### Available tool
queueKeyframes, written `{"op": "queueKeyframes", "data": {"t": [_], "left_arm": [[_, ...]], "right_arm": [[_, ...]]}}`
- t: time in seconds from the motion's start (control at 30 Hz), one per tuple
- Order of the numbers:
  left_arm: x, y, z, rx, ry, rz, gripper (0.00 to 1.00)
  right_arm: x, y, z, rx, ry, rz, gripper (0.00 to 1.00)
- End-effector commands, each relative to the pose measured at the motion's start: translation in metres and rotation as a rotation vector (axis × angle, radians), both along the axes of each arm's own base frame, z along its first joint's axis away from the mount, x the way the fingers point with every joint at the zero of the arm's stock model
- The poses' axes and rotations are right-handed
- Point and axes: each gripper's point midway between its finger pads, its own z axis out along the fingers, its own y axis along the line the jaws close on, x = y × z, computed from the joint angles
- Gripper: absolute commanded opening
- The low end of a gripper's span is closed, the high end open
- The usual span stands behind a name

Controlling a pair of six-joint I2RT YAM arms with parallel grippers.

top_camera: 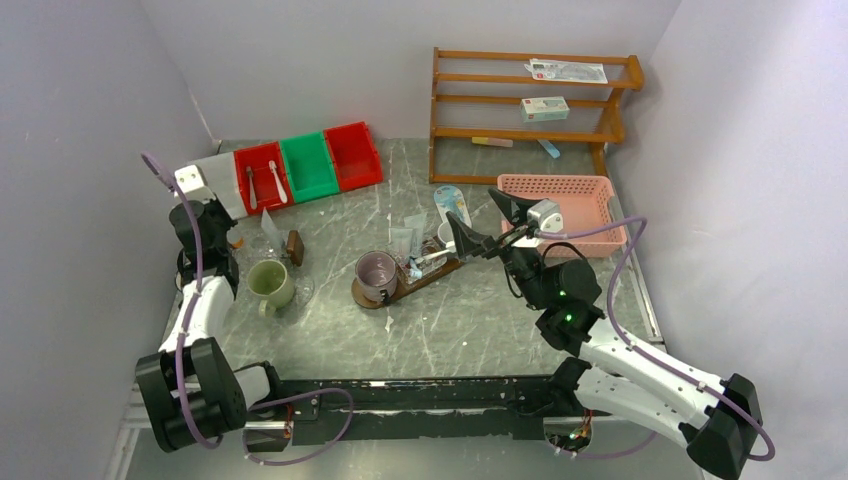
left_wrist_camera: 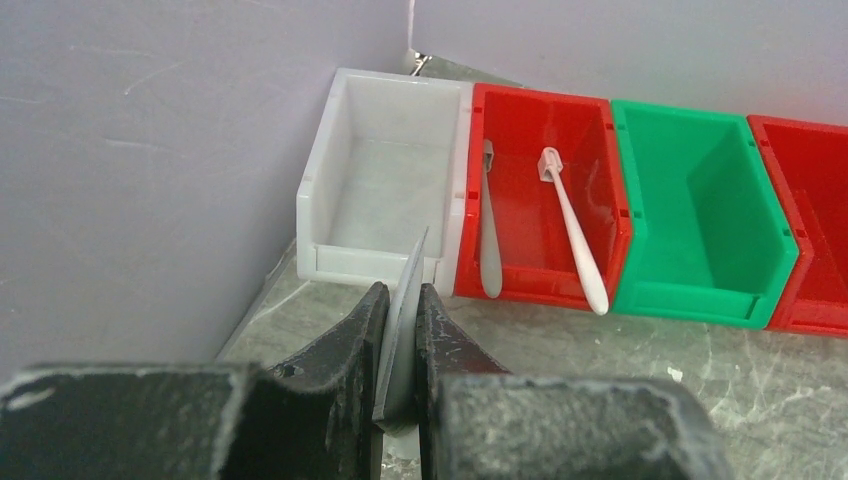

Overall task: Prepare toiletry sets of a toothbrush and toothpaste on the tray
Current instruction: Place the toothpaste in the toothpaste holder.

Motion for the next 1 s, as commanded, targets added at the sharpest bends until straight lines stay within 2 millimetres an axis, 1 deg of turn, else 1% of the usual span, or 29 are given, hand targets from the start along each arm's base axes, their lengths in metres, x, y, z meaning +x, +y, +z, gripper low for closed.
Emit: {"op": "queueKeyframes", "data": {"t": [0.0,0.2,0.37,0.57,0.73,0.9,0.97], "left_arm": [[0.006,0.002,0.016,0.050,-0.084,-0.024,0.05],[0.012,0.003,0.009,0.045,-0.080,-0.036,0.05],[0.013,0.003,-0.002,0.035,-0.063,-0.040,0.05],[0.016,0.003,-0.025,0.023,-0.019,-0.050,0.05],[0.021,0.001,-0.038,0.005,-0.014,-0.063,0.05],[0.022,0.002,-0.050,-0.003,0.003,-0.058,0.08],[0.021,0.003,-0.053,-0.004,0.014,-0.053,0.11]], "right_arm": [[-0.001,-0.005,0.002,0.012,-0.018,-0.021,1.00],[0.000,-0.004,0.000,0.002,-0.015,-0.025,1.00],[0.000,-0.002,-0.001,-0.004,-0.014,-0.022,1.00],[0.002,-0.003,-0.004,-0.011,-0.012,-0.029,1.00],[0.002,-0.003,-0.003,-0.013,-0.013,-0.034,1.00],[0.003,-0.001,-0.006,-0.025,-0.010,-0.031,1.00],[0.004,-0.001,-0.006,-0.026,-0.010,-0.034,1.00]]}}
